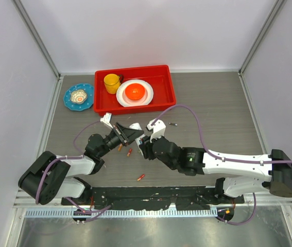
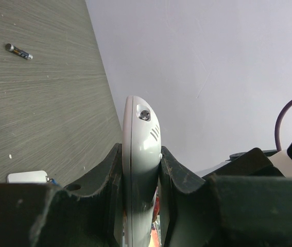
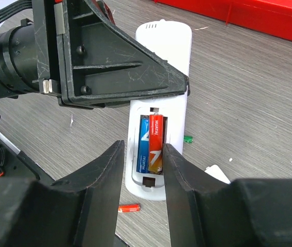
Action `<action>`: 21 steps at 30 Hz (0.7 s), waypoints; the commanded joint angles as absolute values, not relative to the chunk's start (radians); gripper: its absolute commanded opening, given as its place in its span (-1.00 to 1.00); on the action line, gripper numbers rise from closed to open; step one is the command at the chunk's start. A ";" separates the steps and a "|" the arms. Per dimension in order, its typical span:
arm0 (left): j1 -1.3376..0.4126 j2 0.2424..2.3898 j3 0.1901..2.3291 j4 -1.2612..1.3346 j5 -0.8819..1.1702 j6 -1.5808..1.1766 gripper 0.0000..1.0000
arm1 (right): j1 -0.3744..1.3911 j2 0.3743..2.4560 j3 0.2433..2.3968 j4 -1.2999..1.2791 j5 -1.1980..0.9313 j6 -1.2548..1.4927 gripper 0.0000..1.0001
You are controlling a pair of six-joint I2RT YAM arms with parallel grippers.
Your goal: Load the batteries into the remote control
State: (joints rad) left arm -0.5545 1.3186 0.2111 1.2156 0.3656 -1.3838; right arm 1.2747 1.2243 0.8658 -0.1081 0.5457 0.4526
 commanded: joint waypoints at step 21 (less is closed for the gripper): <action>-0.555 1.310 0.224 1.546 0.380 -1.414 -0.99 | 1.272 1.151 0.907 -0.137 0.589 0.457 0.28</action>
